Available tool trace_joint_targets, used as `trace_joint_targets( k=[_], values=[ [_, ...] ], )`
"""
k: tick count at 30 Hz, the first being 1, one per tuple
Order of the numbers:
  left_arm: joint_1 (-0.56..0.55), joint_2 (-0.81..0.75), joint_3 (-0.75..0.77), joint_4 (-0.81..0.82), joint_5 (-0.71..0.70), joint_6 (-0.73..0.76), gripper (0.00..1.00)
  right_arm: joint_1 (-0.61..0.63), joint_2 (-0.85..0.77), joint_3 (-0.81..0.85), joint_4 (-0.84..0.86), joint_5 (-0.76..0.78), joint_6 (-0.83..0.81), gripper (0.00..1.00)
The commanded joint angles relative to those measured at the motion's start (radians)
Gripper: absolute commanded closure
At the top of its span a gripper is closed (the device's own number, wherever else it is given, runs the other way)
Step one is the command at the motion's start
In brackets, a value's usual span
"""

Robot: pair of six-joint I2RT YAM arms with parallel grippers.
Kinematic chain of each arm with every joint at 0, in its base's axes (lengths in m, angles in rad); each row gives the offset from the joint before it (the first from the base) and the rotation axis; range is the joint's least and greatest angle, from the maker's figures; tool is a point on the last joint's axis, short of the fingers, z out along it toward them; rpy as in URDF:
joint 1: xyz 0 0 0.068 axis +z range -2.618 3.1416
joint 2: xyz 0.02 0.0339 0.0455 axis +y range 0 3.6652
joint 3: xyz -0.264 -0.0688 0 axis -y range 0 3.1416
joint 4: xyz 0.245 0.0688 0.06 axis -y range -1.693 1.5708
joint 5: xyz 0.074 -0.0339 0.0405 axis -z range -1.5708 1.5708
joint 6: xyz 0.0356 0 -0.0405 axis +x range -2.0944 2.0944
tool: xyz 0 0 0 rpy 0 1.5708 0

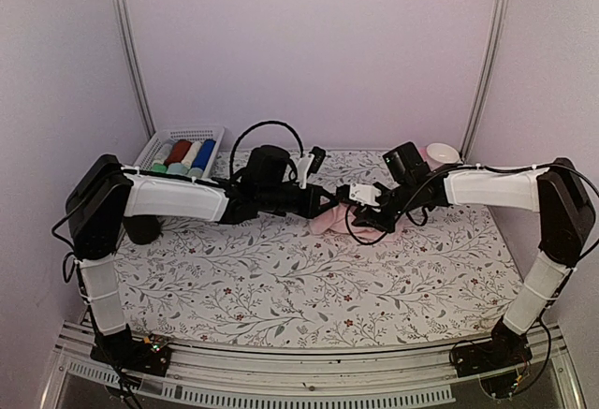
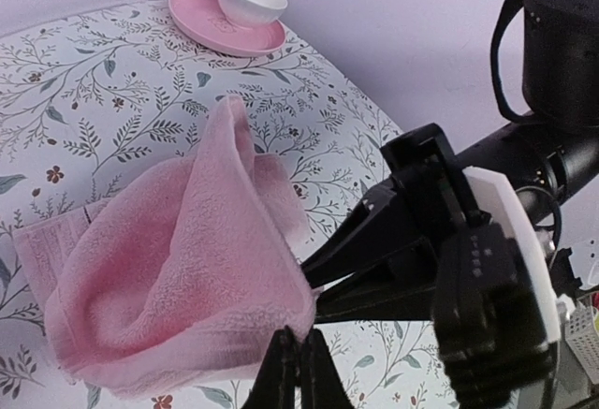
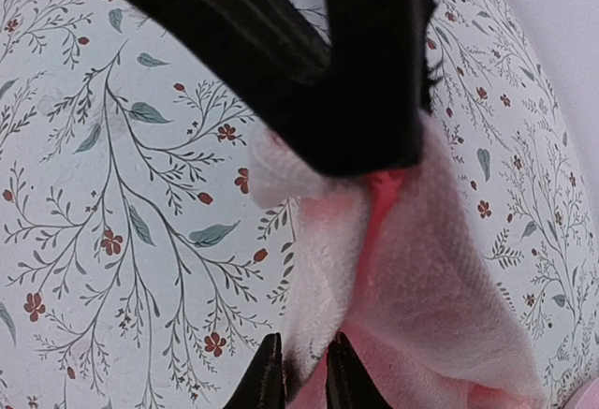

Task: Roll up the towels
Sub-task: Pick up the towel from the center of the board.

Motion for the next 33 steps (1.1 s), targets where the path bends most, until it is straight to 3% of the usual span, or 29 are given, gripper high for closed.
trace_joint_targets(
  k=[1,10,15,21,30,33],
  values=[
    [0.009,-0.026,-0.012,0.044,0.025,-0.006,1.00,0.006,0.017,0.025,0.029,0.018,0.037,0.95],
    [0.036,-0.124,-0.042,0.012,-0.030,0.036,1.00,-0.053,-0.151,0.013,0.032,0.136,0.013,0.98],
    [0.060,-0.232,-0.083,-0.002,-0.082,0.063,1.00,-0.198,-0.264,-0.011,0.037,0.080,0.025,0.98],
    [0.059,-0.270,-0.120,-0.026,-0.079,0.055,1.00,-0.213,-0.276,-0.012,0.032,0.074,0.028,0.98],
    [0.046,-0.537,-0.275,-0.159,-0.422,0.171,1.00,-0.218,-0.339,-0.042,-0.074,0.069,-0.111,0.97],
    [0.045,-0.555,-0.298,-0.224,-0.426,0.201,1.00,-0.219,-0.327,-0.051,-0.145,0.011,-0.188,0.97]
  ],
)
